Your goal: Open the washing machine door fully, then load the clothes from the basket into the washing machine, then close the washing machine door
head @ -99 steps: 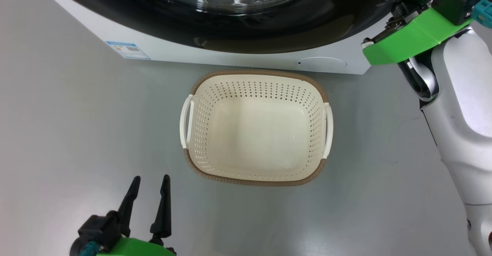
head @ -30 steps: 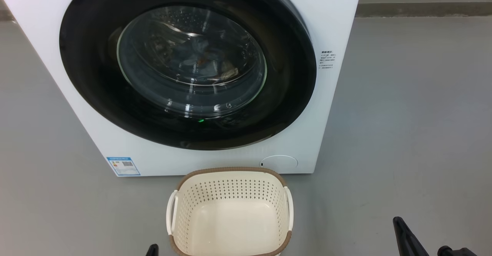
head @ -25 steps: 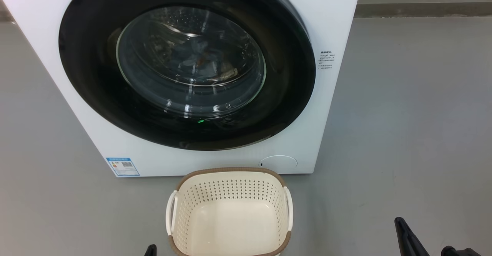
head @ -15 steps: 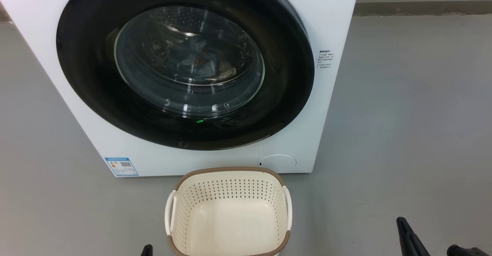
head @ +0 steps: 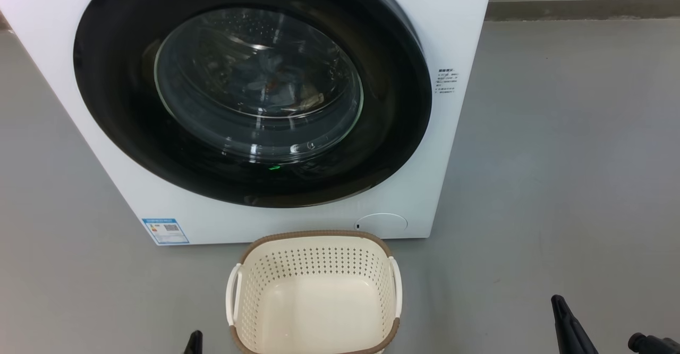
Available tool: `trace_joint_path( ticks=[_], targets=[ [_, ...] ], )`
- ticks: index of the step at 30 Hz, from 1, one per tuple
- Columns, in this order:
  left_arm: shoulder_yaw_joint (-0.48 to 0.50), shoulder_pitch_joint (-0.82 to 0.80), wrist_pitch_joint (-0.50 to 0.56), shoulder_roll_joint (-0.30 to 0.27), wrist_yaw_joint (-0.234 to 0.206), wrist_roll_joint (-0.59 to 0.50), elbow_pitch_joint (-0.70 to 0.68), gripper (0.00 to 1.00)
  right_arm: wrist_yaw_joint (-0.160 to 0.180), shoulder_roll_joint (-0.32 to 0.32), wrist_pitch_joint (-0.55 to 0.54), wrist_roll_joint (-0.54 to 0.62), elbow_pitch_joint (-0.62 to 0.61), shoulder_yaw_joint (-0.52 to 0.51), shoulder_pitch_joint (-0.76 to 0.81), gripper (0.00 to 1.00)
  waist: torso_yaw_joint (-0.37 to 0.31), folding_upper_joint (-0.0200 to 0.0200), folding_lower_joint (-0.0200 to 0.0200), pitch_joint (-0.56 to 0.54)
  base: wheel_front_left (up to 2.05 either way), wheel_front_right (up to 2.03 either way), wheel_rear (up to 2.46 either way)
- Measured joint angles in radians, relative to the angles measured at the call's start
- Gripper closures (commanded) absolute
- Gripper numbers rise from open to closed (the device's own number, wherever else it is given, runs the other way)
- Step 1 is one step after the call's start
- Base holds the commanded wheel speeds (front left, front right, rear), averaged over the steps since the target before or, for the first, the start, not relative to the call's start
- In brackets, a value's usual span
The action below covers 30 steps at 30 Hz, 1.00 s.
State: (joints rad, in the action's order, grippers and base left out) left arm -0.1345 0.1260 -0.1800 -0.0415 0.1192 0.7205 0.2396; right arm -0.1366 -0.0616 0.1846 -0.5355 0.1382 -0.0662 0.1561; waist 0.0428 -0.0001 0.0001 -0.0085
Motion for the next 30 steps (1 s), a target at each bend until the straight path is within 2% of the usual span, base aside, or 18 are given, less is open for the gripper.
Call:
trace_joint_path(
  ticks=[30],
  targets=[
    [0.051, -0.053, 0.076, -0.008, 0.0, 0.295, 0.005, 1.0, 0.0, -0.002, -0.086, -0.35, 0.04, -0.005, -0.062, 1.0, -0.014, 0.0, 0.0, 0.004, 0.0, 0.0, 0.0]
  ],
)
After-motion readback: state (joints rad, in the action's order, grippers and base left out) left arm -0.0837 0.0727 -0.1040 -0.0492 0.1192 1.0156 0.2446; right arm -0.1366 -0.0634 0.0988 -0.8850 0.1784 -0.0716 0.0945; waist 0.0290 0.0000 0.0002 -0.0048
